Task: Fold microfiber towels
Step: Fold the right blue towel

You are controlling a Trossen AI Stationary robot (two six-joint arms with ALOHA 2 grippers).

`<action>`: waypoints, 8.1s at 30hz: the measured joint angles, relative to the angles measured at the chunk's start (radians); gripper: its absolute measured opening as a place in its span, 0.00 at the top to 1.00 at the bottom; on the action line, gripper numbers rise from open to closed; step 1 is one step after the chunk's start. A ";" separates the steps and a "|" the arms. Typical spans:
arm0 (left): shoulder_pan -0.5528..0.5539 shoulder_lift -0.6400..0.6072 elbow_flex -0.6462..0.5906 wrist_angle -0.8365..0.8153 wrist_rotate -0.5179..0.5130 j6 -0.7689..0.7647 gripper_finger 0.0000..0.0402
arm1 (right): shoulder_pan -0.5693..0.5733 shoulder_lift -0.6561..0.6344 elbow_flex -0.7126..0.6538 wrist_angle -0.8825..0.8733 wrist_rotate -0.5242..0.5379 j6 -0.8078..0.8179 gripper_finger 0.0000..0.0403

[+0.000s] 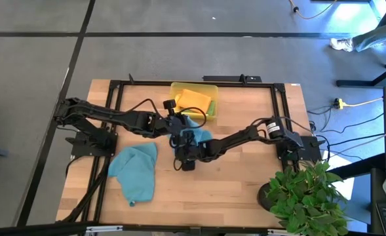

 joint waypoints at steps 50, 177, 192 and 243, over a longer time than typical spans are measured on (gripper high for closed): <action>0.001 0.000 0.000 -0.068 -0.001 0.001 1.00 | 0.044 -0.121 -0.001 -0.185 -0.111 0.056 0.61; -0.020 0.250 -0.033 -0.118 0.283 -0.079 1.00 | 0.110 -0.375 -0.574 0.130 0.023 -0.167 0.53; -0.021 0.250 -0.032 -0.118 0.283 -0.078 1.00 | 0.084 -0.375 -0.574 0.240 -0.073 -0.185 0.96; -0.079 0.083 -0.016 -0.352 0.122 -0.099 1.00 | 0.074 -0.664 -0.497 0.116 -0.102 -0.159 0.99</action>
